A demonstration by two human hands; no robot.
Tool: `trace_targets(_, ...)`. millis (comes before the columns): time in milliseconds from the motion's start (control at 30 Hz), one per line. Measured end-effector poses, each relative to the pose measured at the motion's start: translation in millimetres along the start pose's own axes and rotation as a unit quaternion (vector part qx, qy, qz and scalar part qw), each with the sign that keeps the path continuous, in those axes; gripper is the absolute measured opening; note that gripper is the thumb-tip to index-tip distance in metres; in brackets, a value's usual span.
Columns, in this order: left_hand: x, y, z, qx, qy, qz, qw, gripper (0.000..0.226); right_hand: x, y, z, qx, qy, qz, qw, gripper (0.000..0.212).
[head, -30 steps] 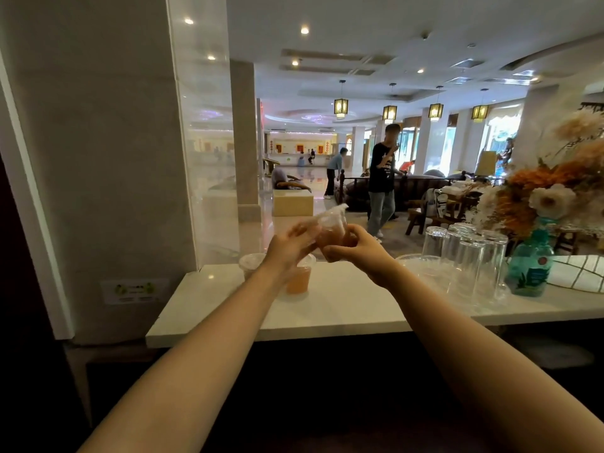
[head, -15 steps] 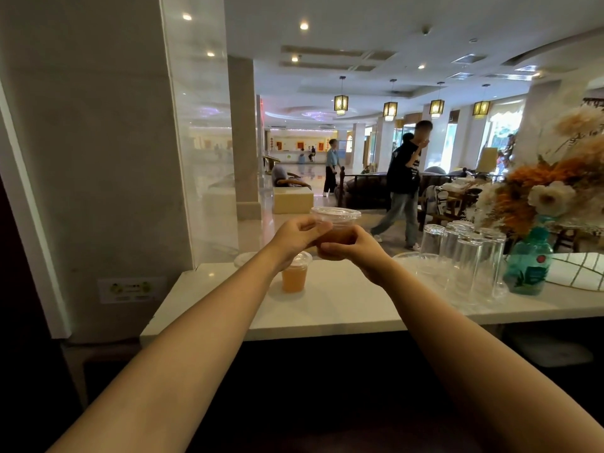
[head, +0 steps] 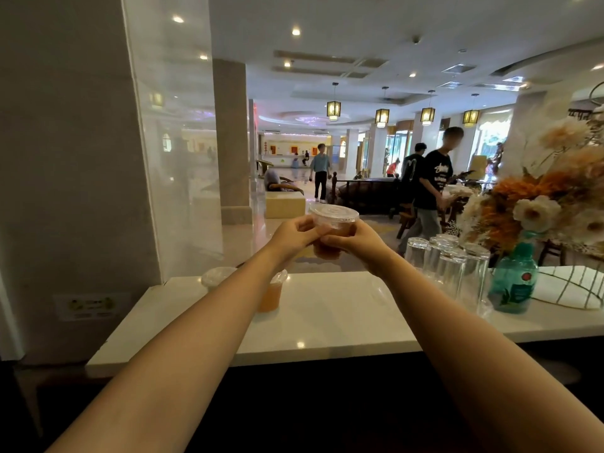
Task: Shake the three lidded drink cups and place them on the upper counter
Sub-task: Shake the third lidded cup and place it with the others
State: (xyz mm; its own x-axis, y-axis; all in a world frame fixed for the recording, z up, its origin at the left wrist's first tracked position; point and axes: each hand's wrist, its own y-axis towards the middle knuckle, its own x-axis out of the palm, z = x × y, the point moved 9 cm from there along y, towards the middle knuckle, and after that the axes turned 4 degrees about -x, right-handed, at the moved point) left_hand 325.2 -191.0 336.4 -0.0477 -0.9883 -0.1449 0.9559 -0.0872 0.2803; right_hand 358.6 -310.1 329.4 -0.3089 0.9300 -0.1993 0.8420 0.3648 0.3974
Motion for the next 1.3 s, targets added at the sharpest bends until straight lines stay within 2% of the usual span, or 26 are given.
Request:
trace_targets(100,4.8,12.6,-28.5,-0.036,0.007,0.004,0.999,0.043,-5.5,3.1,25.3,0.019,0.019,-0.001,1.0,0.056)
trace_targets(333,16.2,24.5,-116.6,-0.086,-0.023,0.042,0.995,0.046,-3.9,6.3,123.6,0.083,0.004,0.011,0.996,0.059)
trace_targets(500,13.2,24.0,-161.7,-0.12,-0.028,0.072,0.99,0.045,11.4,7.7,167.8,0.096,-0.003,0.013,0.995,0.058)
trace_targets(767,4.7,23.0,-189.1,-0.128,-0.052,0.119,0.983,0.046,26.2,11.6,196.4,0.089,0.003,0.017,0.996,0.059)
trace_targets(1033,-0.7,23.1,-199.2,-0.136,-0.026,0.118,0.983,0.053,34.1,16.9,209.3,0.104,0.0,-0.003,0.995,0.064)
trace_targets(1300,1.5,25.2,-197.2,-0.153,-0.001,0.103,0.983,0.051,32.2,18.8,207.9,0.119,-0.064,-0.024,0.991,0.068)
